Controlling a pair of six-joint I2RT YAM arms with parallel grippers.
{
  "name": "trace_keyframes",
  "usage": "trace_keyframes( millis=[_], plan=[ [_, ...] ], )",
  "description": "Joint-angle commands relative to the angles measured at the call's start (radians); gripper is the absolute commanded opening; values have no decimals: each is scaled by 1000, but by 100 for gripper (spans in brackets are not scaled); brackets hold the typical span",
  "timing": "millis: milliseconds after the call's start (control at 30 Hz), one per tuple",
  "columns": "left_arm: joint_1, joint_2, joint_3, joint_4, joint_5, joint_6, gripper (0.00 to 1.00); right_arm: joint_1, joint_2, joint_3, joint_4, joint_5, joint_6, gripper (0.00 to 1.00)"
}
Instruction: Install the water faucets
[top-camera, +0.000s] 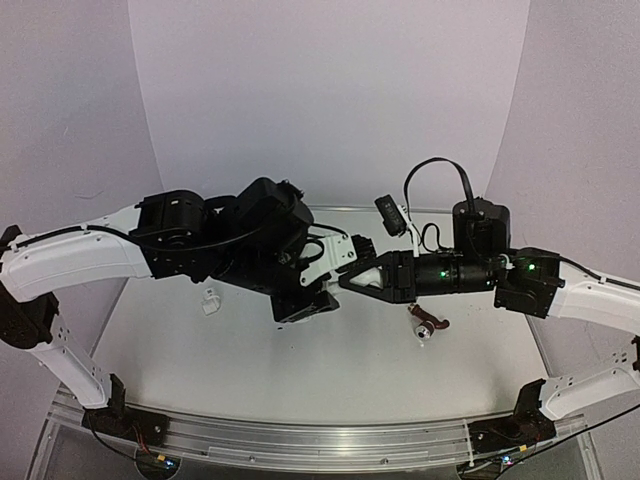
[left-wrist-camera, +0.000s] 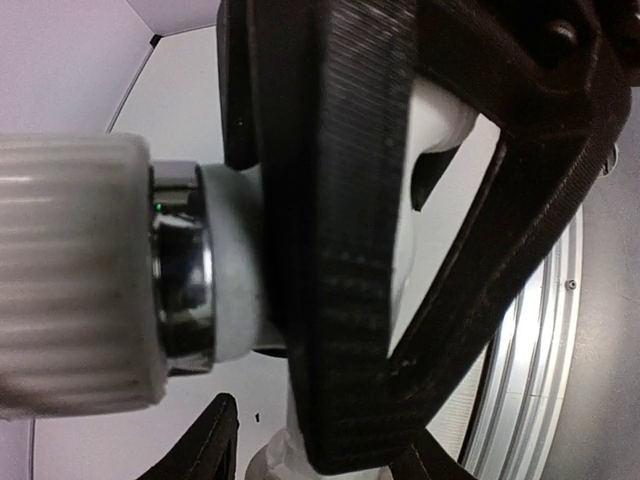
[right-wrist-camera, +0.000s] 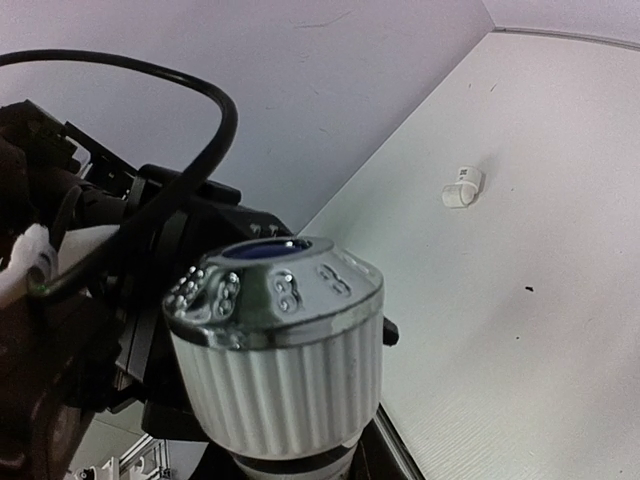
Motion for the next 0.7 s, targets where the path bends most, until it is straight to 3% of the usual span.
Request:
trace_keyframes(
  millis=[0, 200, 233, 533, 667],
  plan=[
    [-3, 26, 62, -20, -59, 13, 42, 1, -22, 11, 82, 5, 1, 1],
    [-4, -23, 25, 64, -54, -34, 19, -3, -40, 10, 79, 49, -19, 35],
    [-3, -35, 13, 86, -53, -41, 18, -5, -44, 11, 77, 53, -23, 41],
    [5, -47, -29, 98, -121, -68, 13, -38, -98, 13, 25, 86, -77, 69],
    [49, -44, -35, 101, -135, -108, 12, -102, -156, -69, -23, 109, -38, 83]
  ],
)
